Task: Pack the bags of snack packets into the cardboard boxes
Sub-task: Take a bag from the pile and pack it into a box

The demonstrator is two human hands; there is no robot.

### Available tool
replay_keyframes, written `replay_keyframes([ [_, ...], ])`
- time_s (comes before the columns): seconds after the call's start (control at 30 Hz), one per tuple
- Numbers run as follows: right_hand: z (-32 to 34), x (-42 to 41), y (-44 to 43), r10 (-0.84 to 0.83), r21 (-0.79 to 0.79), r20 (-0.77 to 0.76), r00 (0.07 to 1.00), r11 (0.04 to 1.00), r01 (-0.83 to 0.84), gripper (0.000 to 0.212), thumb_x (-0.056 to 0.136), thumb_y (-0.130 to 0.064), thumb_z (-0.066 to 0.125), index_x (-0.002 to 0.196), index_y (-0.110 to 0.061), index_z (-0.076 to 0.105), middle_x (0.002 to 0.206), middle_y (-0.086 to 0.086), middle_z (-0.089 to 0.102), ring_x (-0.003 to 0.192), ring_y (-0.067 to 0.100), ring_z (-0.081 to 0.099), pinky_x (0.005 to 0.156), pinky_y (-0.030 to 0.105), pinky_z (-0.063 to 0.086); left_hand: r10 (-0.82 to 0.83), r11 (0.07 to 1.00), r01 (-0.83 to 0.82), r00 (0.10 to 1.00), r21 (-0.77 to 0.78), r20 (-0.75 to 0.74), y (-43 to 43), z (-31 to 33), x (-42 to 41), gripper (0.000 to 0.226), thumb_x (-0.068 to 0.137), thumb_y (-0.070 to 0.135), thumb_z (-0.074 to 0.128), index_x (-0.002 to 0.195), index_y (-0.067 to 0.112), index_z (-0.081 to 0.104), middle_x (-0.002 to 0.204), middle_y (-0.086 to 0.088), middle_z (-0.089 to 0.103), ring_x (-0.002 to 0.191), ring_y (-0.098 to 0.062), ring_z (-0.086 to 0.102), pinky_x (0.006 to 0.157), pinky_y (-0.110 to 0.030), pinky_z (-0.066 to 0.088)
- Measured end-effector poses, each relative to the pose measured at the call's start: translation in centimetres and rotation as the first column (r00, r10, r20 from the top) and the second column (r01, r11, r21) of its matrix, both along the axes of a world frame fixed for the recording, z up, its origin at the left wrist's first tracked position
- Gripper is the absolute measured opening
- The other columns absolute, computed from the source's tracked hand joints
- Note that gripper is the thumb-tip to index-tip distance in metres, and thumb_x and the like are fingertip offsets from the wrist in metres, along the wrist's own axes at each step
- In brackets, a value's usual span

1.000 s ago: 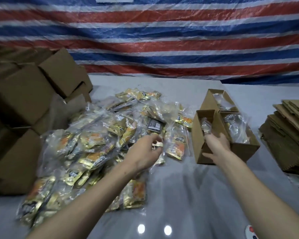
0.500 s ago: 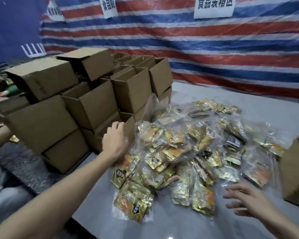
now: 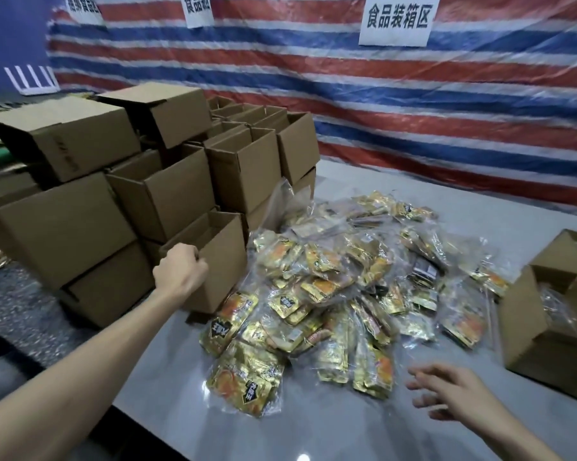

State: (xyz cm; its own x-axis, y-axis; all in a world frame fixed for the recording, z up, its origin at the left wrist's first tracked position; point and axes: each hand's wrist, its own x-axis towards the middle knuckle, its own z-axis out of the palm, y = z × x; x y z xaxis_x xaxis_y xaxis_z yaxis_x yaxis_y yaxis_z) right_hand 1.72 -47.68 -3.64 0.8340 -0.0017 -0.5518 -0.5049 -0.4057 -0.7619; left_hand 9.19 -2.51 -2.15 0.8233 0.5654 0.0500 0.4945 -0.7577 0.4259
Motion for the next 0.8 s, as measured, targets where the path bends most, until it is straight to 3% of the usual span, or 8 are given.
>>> replay_keyframes([
  [0.23, 1.3, -0.8, 1.0, -0.024, 0.048, 0.05, 0.998, 0.999, 0.021, 0.01, 0.094, -0.011, 0.064, 0.1, -0.006, 0.07, 0.084, 0.008, 0.077, 0.064, 0.021, 0.069, 0.06, 0.028, 0.047, -0.05, 0.989, 0.047, 0.999, 0.139, 0.016, -2.1, 9.8, -5.1, 0.005, 0.081, 0.024, 0.059, 0.081, 0.024, 0.064, 0.085, -0.006, 0.06, 0.078, -0.029, 0.048, 0.071, -0.035, 0.036],
  [0.37, 2.5, -1.6, 1.4, -0.001, 0.078, 0.141, 0.99, 0.997, -0.01, 0.012, 0.094, -0.023, 0.066, 0.104, -0.017, 0.07, 0.09, -0.002, 0.076, 0.075, 0.02, 0.074, 0.067, 0.035, 0.056, -0.261, 0.936, 0.233, 0.962, 0.265, 0.077, -5.0, 14.3, -9.2, 0.013, 0.087, 0.031, 0.063, 0.075, 0.028, 0.059, 0.087, 0.003, 0.058, 0.078, -0.028, 0.05, 0.066, -0.034, 0.038],
  [0.47, 3.4, -2.2, 1.2, -0.031, 0.117, 0.217, 0.976, 0.993, 0.005, 0.023, 0.088, -0.041, 0.068, 0.107, -0.027, 0.069, 0.101, -0.007, 0.074, 0.083, 0.014, 0.074, 0.07, 0.037, 0.06, -0.525, 0.84, 0.466, 0.826, 0.277, 0.203, -7.2, 15.9, -11.8, 0.015, 0.086, 0.038, 0.063, 0.073, 0.031, 0.059, 0.083, 0.013, 0.057, 0.077, -0.021, 0.055, 0.067, -0.036, 0.044],
  [0.57, 4.0, -2.9, 0.6, -0.126, 0.186, 0.263, 0.956, 0.979, 0.078, 0.048, 0.077, -0.062, 0.06, 0.113, -0.031, 0.065, 0.105, -0.01, 0.073, 0.088, 0.011, 0.073, 0.066, 0.034, 0.06, -0.7, 0.711, 0.681, 0.659, 0.177, 0.276, -9.2, 15.3, -12.7, 0.013, 0.086, 0.04, 0.062, 0.078, 0.03, 0.065, 0.085, 0.019, 0.057, 0.079, -0.006, 0.056, 0.065, -0.03, 0.045],
  [0.67, 4.3, -3.6, -0.2, -0.206, 0.242, 0.216, 0.954, 0.958, 0.152, 0.061, 0.073, -0.079, 0.045, 0.115, -0.038, 0.062, 0.106, -0.009, 0.074, 0.092, 0.014, 0.073, 0.069, 0.039, 0.061, -0.818, 0.556, 0.821, 0.512, 0.131, 0.263, -11.7, 12.0, -12.4, 0.005, 0.089, 0.027, 0.071, 0.087, 0.022, 0.071, 0.096, 0.018, 0.059, 0.091, -0.003, 0.058, 0.078, -0.031, 0.05],
  [0.8, 3.3, -4.8, -1.4, -0.236, 0.235, 0.113, 0.965, 0.95, 0.205, 0.075, 0.062, -0.093, 0.036, 0.114, -0.045, 0.062, 0.105, -0.007, 0.072, 0.098, 0.018, 0.069, 0.07, 0.041, 0.06, -0.913, 0.381, 0.911, 0.345, 0.155, 0.218, -15.4, 5.0, -11.9, 0.012, 0.094, 0.028, 0.064, 0.094, 0.018, 0.072, 0.108, 0.012, 0.06, 0.1, -0.006, 0.056, 0.086, -0.03, 0.049],
])
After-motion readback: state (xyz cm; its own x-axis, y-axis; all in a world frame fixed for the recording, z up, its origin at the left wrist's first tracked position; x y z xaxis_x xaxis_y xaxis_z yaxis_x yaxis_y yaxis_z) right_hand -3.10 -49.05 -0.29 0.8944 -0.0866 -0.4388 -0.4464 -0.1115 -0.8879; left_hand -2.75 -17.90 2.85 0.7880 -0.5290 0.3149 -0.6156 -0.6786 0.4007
